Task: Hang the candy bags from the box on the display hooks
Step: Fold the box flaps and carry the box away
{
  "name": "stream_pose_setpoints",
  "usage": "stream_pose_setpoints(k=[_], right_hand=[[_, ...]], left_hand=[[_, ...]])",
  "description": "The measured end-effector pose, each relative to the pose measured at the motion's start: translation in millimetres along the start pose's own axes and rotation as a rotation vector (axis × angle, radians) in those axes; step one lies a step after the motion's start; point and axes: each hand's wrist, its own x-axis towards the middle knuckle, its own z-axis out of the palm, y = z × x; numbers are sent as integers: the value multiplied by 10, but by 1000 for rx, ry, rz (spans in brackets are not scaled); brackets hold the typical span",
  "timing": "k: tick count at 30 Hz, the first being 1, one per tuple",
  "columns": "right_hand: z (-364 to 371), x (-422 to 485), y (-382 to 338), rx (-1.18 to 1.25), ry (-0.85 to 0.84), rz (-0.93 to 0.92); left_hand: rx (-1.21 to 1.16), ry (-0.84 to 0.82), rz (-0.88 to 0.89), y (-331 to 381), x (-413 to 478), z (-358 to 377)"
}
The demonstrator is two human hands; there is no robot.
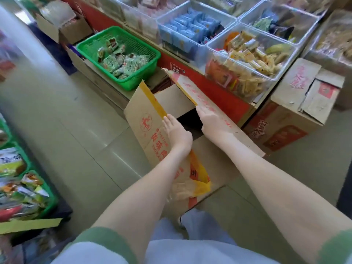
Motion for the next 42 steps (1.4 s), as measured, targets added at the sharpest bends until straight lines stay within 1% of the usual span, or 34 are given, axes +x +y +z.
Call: stream_pose_setpoints(k=[7, 11, 13, 15, 18, 19, 22, 24, 25, 27, 29, 31, 34, 38, 42], right_hand=[[79, 351, 496, 57, -60, -49], [141, 483, 786, 155, -70, -39], [186, 518, 859, 202, -47, -40], [228, 525, 909, 239, -13, -44], [214, 523, 1019, 337, 38, -24], [195, 524, 1058, 364, 51, -19], [156, 545, 1120, 376, 86, -34], [162, 593, 1123, 362, 101, -43], [172, 628, 1117, 362, 100, -44], [200, 721, 1102, 356, 93, -52], [218, 799, 1072, 330, 78, -67], [250, 850, 1035, 323, 55, -67], [365, 888, 950, 343, -7, -51], [589, 952, 849, 434, -164, 14], [633, 1095, 789, 482, -189, 111]], left_hand=[[-46, -12, -108, 106, 384, 361], [1, 7, -89, 200, 508, 499], [73, -20, -92, 160, 595, 534], [186, -99, -113, 82, 655, 558], [356, -288, -150, -30, 744, 559], [424, -361, -106, -65, 781, 550], [726, -598, 141, -161, 903, 518], [886, -685, 236, -202, 952, 493], [979, -687, 297, -215, 970, 478], [1143, -625, 437, -234, 1039, 446], [1219, -523, 539, -280, 1156, 433], [1250, -418, 596, -296, 1280, 442], [1270, -353, 606, -291, 1441, 474], [1258, -300, 634, -290, 1669, 503], [1262, -364, 651, -283, 2023, 501]])
